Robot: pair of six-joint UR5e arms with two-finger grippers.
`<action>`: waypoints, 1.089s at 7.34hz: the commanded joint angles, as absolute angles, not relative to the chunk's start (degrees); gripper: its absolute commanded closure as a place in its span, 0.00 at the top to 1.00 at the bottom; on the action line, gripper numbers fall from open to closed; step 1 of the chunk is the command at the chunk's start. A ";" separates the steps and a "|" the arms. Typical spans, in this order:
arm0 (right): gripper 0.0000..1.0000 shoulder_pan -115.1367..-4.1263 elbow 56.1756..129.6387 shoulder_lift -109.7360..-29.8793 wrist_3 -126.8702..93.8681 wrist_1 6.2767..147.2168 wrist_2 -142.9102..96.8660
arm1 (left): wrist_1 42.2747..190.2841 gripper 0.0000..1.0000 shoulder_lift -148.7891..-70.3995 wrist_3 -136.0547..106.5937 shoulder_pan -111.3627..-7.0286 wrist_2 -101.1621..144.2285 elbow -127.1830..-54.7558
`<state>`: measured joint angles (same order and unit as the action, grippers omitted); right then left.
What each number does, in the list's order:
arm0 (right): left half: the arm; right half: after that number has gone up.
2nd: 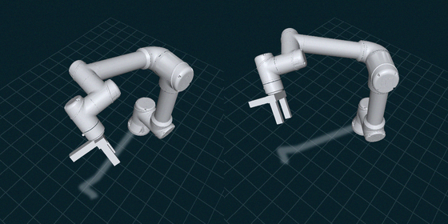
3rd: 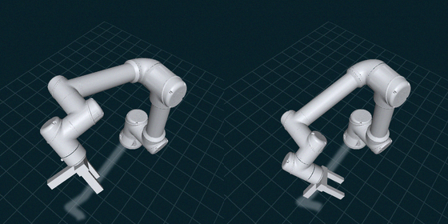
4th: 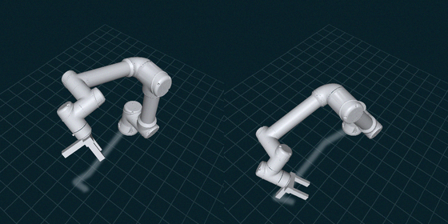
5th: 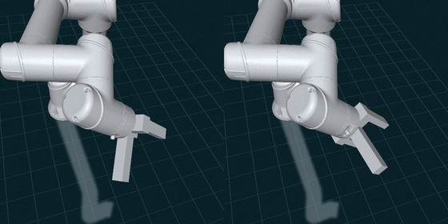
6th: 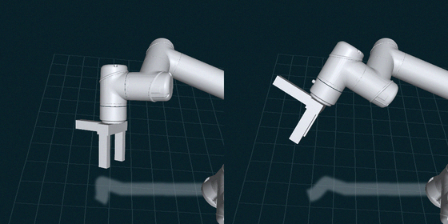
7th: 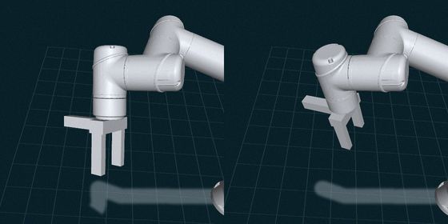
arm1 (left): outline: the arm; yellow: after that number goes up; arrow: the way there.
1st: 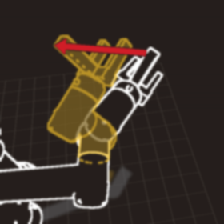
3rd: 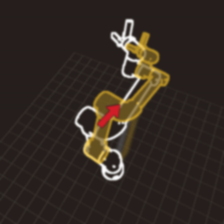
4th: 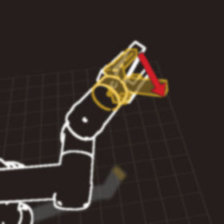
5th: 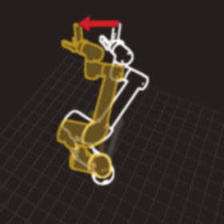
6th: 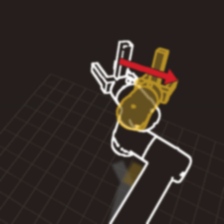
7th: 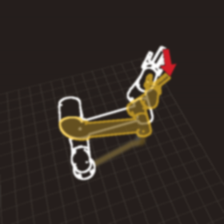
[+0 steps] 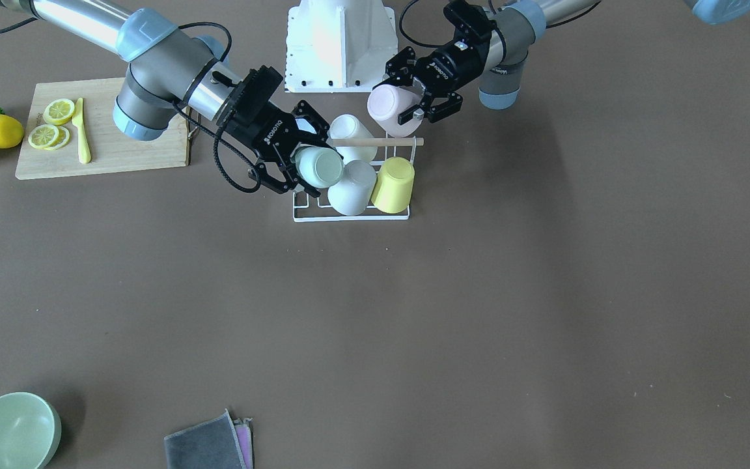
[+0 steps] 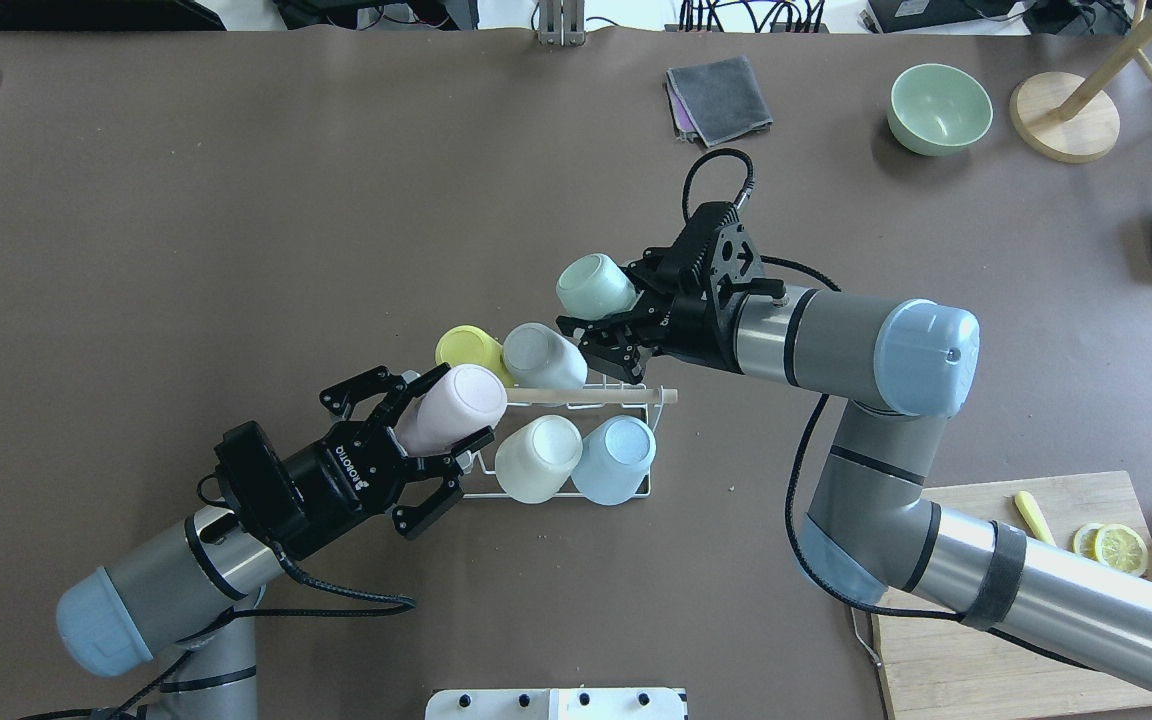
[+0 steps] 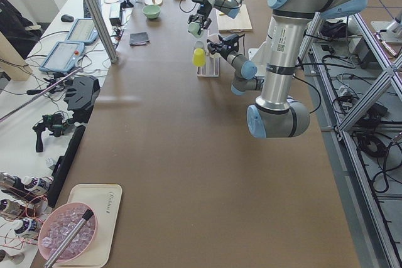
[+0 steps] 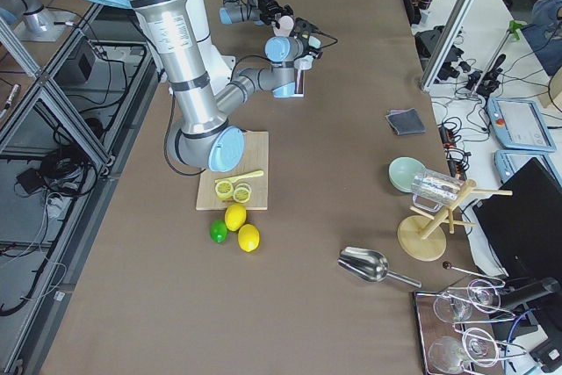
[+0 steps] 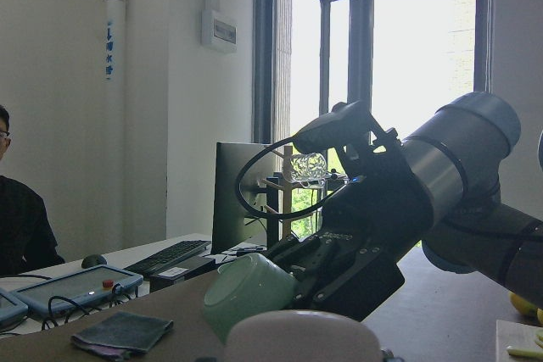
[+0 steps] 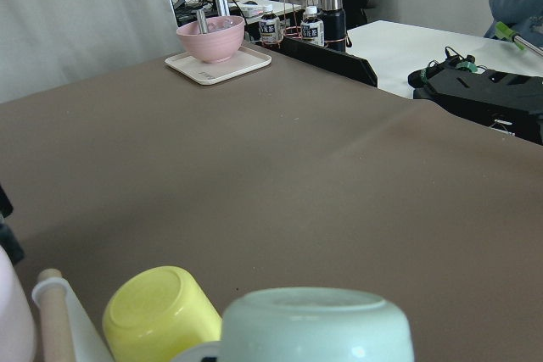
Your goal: Place cup on cup holder
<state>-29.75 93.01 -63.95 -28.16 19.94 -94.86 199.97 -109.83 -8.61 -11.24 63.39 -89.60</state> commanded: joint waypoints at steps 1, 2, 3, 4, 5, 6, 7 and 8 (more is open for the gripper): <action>0.00 -29.88 92.72 -63.72 -28.04 19.95 -94.83 | 200.04 0.00 -110.30 -8.61 -11.34 63.46 -88.69; 0.00 -29.80 92.72 -63.81 -28.39 19.95 -94.83 | 200.04 0.00 -110.30 -8.61 -11.34 63.54 -88.33; 0.06 -29.62 92.72 -63.98 -28.48 19.95 -94.92 | 200.13 0.00 -110.39 -8.61 -11.34 63.72 -87.90; 0.11 -29.62 92.72 -64.25 -28.56 19.78 -95.01 | 200.30 0.00 -110.39 -8.61 -11.34 63.89 -87.46; 0.12 -29.53 92.72 -64.25 -28.56 19.86 -94.92 | 202.30 0.00 -110.30 -8.53 -11.25 63.90 -86.67; 0.14 -29.36 92.72 -64.25 -28.56 19.78 -94.92 | 205.02 0.00 -110.39 -8.44 -11.25 63.90 -84.31; 0.18 -29.09 92.81 -64.25 -29.09 19.78 -94.92 | 206.61 0.00 -110.30 -8.44 -11.25 63.90 -82.98; 0.33 -28.83 92.99 -64.25 -30.92 19.78 -95.01 | 206.98 0.16 -110.30 -8.35 -11.25 63.81 -82.88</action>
